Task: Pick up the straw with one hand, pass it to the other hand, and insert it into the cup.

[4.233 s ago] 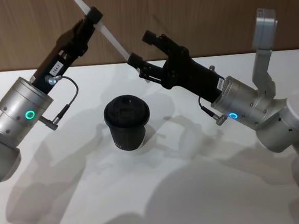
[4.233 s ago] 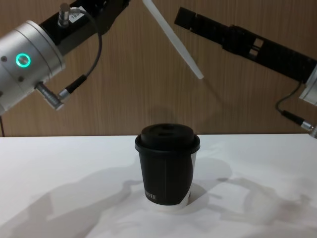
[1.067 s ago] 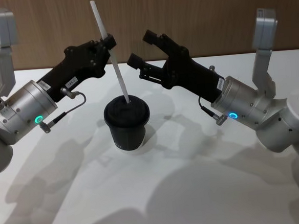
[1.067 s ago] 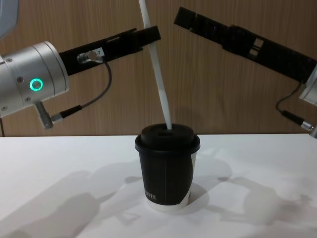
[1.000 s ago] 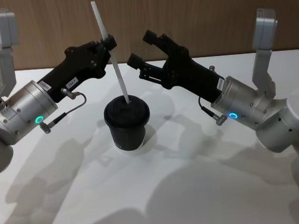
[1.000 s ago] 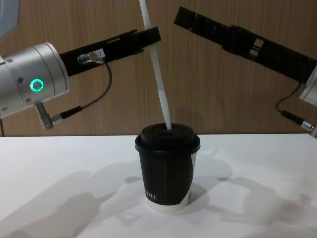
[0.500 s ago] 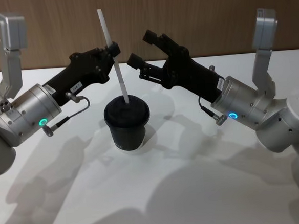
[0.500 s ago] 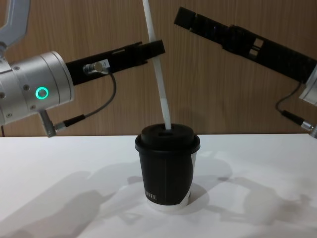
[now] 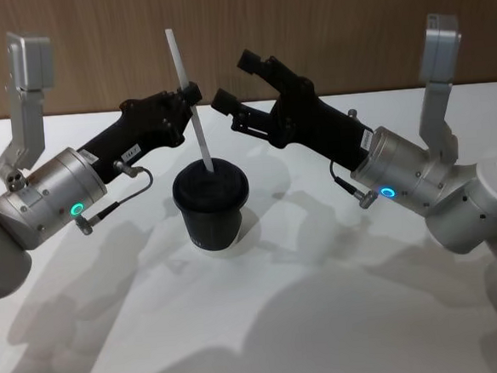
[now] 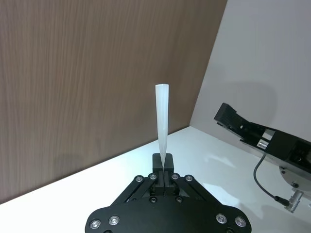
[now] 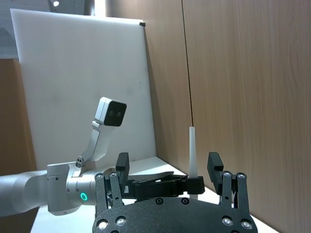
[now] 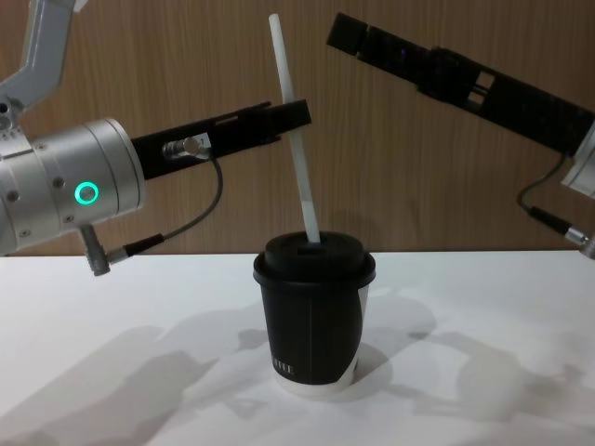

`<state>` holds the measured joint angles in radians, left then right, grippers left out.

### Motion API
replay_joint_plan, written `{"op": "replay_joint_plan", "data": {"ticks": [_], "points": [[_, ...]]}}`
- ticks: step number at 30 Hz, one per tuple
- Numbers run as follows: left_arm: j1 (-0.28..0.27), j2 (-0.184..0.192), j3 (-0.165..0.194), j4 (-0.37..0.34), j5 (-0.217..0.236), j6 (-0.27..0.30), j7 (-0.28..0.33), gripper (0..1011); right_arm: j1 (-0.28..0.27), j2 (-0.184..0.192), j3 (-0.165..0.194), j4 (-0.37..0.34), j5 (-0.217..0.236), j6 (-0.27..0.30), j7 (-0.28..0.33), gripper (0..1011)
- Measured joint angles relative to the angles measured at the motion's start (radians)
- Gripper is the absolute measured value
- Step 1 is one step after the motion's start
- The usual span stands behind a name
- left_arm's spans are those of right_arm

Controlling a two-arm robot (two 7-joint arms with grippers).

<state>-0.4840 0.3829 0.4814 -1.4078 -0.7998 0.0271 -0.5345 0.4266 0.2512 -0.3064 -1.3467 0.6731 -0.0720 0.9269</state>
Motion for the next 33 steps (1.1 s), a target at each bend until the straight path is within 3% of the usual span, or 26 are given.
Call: {"op": "replay_joint_plan", "data": {"ticks": [3,13,16,33], "points": [[0.001,-0.003,-0.001,0.005,0.0,0.004,0.002,19,0.0,0.0,0.0,0.0,0.0,0.0,0.0,1001],[0.007,-0.011,-0.005,0.011,-0.002,0.009,0.011,272,0.0,0.0,0.0,0.0,0.0,0.0,0.0,1001],[0.009,-0.011,-0.007,0.01,-0.003,0.009,0.012,417,0.0,0.0,0.0,0.0,0.0,0.0,0.0,1001],[0.076,0.026,-0.034,-0.086,-0.01,0.001,0.039,917,-0.011,0.011,-0.002,-0.019,-0.008,0.0,-0.021,1001]]}}
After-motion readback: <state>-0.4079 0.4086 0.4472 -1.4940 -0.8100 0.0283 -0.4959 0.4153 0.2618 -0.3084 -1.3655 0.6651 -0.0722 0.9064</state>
